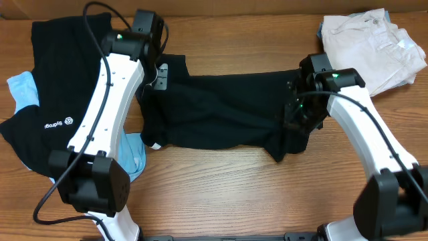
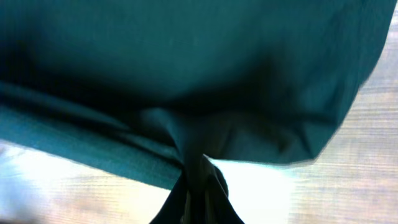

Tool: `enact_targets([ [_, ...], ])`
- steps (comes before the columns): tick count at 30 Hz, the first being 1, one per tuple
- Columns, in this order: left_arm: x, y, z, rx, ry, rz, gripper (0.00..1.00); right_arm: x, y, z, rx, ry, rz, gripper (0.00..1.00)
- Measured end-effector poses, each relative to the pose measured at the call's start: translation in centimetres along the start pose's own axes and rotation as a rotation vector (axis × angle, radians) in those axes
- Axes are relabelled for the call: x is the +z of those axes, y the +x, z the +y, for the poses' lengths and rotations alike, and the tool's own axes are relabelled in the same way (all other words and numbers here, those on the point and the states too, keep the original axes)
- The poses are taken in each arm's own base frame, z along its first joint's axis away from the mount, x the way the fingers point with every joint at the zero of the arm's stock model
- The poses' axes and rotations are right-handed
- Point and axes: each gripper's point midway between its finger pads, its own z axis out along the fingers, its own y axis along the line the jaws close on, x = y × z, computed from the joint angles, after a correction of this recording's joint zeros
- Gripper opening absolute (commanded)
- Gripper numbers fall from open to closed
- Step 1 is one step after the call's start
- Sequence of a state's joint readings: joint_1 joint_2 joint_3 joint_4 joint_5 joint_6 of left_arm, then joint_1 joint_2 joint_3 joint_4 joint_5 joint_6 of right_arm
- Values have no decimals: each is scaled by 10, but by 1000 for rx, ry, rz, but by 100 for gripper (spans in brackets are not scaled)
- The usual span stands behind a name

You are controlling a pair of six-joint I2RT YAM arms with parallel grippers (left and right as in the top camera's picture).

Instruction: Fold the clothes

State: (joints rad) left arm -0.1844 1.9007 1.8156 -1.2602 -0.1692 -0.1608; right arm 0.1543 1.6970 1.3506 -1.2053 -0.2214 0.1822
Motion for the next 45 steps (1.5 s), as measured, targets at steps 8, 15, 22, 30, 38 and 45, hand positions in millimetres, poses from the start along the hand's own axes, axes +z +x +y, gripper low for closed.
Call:
enact_targets([
  [8,49,-12,-2,22,0,-79,100,20,-42,-23,57,-16,-79,34],
  [15,11,-21,-4,54,35,-82,100,16,-47,-28,63,-62,-90,81],
  [22,-10,-27,-58,291,174,-141,100,13,-41,-22,59,-97,-64,82],
  [30,49,-3,-104,459,220,-4,86,13,-39,-22,58,-100,-54,84],
  [38,121,32,-104,424,211,211,81,13,-39,-22,58,-100,-56,84],
  [45,122,44,-104,427,212,259,64,13,-40,-22,57,-101,-58,84],
])
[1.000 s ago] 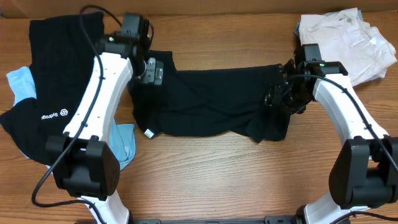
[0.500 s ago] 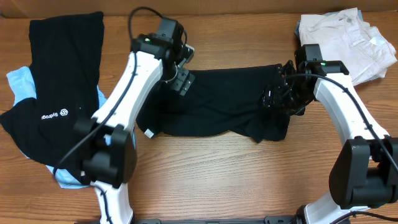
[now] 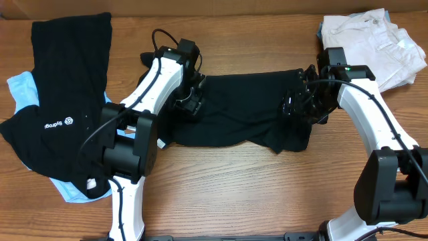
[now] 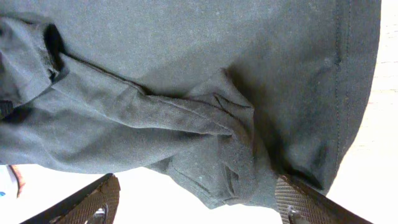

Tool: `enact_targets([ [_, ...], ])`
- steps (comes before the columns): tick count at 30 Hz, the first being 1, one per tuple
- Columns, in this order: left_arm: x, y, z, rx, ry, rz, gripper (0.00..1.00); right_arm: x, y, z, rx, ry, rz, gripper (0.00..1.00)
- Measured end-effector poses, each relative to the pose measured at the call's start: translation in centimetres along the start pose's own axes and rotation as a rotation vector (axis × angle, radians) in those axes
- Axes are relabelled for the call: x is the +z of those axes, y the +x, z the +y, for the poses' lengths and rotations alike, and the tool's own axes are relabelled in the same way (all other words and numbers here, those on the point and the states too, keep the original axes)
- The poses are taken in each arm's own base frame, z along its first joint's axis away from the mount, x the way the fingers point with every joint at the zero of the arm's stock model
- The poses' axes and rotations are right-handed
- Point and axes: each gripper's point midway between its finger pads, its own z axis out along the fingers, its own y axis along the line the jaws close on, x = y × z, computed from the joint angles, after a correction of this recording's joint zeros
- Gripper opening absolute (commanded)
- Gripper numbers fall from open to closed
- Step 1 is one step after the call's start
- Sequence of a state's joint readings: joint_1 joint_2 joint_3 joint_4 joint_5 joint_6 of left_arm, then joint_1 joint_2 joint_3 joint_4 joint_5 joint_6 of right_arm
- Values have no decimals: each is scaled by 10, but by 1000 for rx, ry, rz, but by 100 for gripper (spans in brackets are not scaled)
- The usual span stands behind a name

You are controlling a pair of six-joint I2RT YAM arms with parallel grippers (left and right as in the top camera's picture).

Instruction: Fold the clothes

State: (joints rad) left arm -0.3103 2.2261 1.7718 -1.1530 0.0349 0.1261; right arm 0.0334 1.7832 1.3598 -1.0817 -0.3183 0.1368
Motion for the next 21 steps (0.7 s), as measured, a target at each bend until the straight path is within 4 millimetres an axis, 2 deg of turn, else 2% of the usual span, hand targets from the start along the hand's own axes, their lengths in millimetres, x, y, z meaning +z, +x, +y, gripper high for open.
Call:
enact_targets([
  [5,11,15,-3,3,6,53,62,0,-2,0,-2,-1,-6,85],
  [8,17,23,-4,2,9,78,57,0,-2,0,-3,-2,-8,85],
  [13,18,21,-4,-2,8,70,36,0,-2,0,-3,-2,-8,86],
  [17,18,19,-3,-1,7,62,29,0,-3,1,-3,-2,-10,86],
  [21,17,19,-3,-4,7,62,16,0,-3,1,-3,-2,-11,86],
])
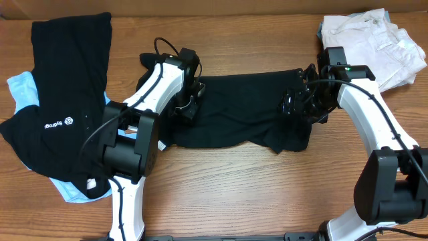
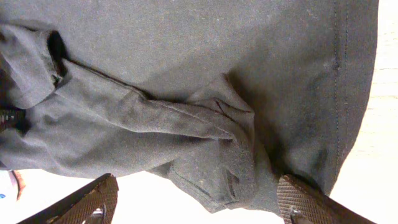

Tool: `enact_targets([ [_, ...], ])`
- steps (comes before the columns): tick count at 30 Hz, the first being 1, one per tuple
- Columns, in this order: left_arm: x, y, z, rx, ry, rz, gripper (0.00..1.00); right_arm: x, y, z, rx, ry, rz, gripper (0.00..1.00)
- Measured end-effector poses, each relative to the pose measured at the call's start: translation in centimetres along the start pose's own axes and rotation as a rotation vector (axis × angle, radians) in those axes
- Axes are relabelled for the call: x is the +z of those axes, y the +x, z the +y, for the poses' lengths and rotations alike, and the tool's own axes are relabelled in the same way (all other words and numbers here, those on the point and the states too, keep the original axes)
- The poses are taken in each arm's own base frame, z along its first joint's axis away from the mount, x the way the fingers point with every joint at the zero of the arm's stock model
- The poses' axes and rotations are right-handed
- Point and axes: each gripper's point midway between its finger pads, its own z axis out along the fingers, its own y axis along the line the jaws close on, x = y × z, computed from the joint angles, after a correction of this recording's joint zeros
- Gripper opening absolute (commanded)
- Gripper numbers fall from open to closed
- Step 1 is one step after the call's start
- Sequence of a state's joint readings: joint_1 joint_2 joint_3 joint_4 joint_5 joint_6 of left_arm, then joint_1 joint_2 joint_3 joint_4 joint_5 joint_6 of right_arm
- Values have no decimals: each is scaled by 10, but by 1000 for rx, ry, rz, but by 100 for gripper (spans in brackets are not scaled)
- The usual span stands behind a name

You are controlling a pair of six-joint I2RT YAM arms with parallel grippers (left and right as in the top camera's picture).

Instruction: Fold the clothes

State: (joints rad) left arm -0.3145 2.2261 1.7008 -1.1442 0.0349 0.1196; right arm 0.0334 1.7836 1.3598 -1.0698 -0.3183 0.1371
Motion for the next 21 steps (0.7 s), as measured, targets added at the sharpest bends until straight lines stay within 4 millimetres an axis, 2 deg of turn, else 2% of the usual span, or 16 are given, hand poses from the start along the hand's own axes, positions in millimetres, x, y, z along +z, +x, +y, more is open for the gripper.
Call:
enact_targets([
  [5,-6,-6,1,-3,-2,-21,4,0,-1,0,-2,-1,-3,86],
  [11,-14,-13,1,-3,-6,-43,4,0,-1,0,-2,-1,-3,86],
  [13,-23,-16,1,-3,-7,-53,4,0,-1,0,-2,-1,-3,82],
  [16,-45,-27,2,-5,-12,-93,4,0,1,1,3,-8,3,81],
  [21,-92,-48,5,-10,-34,-191,4,-1,8,11,18,-63,36,80],
])
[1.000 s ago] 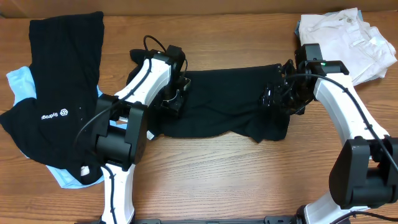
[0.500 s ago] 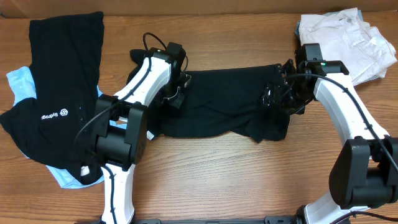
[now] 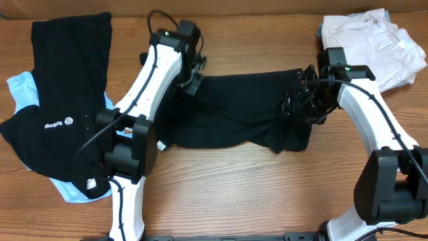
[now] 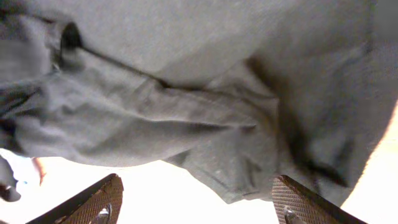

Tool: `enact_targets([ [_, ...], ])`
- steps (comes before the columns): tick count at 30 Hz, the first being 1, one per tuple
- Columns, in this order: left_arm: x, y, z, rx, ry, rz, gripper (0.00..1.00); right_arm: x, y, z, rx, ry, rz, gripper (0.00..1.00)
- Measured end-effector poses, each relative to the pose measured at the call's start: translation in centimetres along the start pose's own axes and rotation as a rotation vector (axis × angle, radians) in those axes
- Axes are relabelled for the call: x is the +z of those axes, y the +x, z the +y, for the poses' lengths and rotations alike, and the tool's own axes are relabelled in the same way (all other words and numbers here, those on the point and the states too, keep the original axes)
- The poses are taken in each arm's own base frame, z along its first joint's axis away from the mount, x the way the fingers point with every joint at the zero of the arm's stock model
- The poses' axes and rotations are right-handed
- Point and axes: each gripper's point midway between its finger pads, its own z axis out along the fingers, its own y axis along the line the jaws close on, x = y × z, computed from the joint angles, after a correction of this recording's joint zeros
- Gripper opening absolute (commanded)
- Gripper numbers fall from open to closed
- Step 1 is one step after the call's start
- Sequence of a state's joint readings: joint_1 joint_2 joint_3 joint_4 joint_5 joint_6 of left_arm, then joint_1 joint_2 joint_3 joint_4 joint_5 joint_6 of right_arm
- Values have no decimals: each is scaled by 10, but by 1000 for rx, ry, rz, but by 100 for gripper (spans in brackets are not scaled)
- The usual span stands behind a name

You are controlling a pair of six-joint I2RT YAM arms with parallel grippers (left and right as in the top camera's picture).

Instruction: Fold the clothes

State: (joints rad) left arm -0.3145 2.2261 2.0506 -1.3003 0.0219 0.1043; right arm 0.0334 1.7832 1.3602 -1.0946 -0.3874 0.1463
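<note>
A black garment (image 3: 234, 110) lies spread lengthwise across the middle of the table, rumpled at its right end. My right gripper (image 3: 299, 105) hovers over that right end. In the right wrist view it (image 4: 196, 186) is open, its fingers (image 4: 93, 202) wide apart, with the bunched folds of the garment (image 4: 186, 99) just beyond them and nothing between them. My left gripper (image 3: 192, 68) is at the garment's far left corner. The arm hides its jaws, so whether it holds cloth does not show.
A black garment with white lettering (image 3: 60, 100) lies at the left over a light blue cloth (image 3: 21, 90). A pile of white clothes (image 3: 371, 40) sits at the back right corner. Bare wood table (image 3: 267, 194) runs along the front.
My left gripper has moved from the middle of the garment's left edge toward the back, to its far left corner. The right gripper stays open over the right end, shifted only slightly.
At first my right gripper was shut on a pinch of the black garment and the left arm was at its left end. Later the garment lay flatter, the right gripper open above it and the left on the left edge. Now the left is at the far corner.
</note>
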Motion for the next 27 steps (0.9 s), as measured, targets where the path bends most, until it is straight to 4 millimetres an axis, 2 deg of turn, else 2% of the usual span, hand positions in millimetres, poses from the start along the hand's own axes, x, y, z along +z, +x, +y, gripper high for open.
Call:
enact_targets([
  [4,-29,-16,3,-12,-17,-68,4,-2,4,2,7,-9,13,80],
  [8,-48,-26,5,-30,-29,-118,4,-5,12,0,23,8,34,79],
  [15,-61,-37,15,-98,-33,-176,4,1,29,-1,36,71,85,77],
  [21,-65,-37,48,-194,-45,-197,4,24,57,2,54,134,155,73],
  [24,-66,-34,61,-227,-50,-197,4,36,68,-4,90,175,171,68],
  [27,-66,-32,67,-245,-51,-196,4,47,70,-12,132,196,155,65],
])
